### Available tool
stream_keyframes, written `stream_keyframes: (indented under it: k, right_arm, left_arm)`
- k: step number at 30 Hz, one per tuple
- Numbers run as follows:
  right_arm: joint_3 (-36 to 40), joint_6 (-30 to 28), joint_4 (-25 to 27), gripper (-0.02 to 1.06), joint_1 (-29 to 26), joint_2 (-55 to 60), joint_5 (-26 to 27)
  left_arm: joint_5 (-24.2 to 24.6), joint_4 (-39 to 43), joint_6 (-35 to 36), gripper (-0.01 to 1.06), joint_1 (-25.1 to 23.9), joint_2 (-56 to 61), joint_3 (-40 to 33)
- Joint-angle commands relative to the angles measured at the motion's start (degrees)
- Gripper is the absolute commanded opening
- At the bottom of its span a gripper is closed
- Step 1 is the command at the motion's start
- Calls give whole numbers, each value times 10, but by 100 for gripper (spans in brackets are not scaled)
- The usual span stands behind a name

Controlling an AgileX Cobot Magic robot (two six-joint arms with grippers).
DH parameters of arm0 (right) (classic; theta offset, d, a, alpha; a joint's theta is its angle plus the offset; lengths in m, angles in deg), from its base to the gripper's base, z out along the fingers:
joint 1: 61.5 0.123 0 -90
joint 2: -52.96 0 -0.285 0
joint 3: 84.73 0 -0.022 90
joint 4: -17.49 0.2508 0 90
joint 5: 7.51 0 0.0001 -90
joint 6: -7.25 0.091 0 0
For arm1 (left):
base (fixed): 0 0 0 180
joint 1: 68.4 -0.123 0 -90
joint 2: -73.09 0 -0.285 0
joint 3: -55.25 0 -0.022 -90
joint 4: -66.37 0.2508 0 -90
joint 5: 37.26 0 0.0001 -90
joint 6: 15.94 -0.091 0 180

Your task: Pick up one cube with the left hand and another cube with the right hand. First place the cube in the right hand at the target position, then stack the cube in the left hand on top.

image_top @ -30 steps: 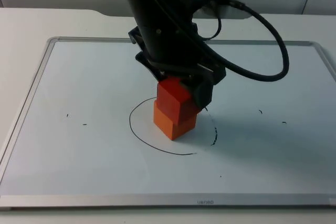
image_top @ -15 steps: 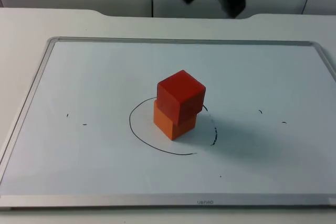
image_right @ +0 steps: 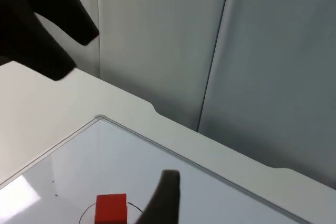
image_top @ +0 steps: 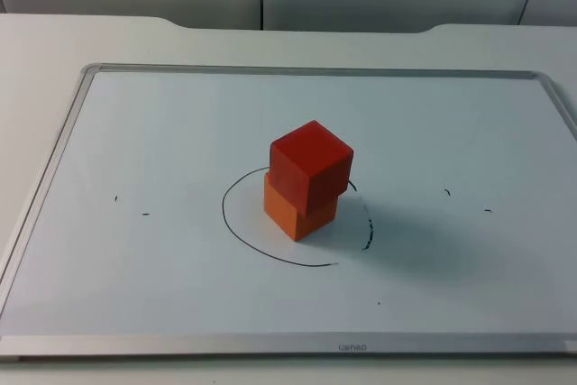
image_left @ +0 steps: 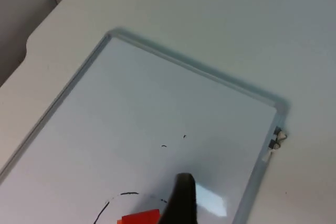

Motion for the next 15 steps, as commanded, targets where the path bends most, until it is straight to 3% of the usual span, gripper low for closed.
stream_keyframes:
  k: [1, 5, 10, 15]
  right_arm:
    - [3, -12, 4, 81, 3, 0, 4]
    - [5, -19, 13, 81, 3, -1, -6]
    - [98, -26, 23, 81, 3, -51, 55]
    - [162, -23, 57, 81, 3, -106, 81]
  left_arm:
    - [8, 33, 17, 73, 25, 28, -16]
    - [-24, 70, 35, 73, 63, 73, -85]
    - [-118, 72, 59, 73, 77, 170, -236]
    - [-162, 100, 101, 73, 77, 251, -336]
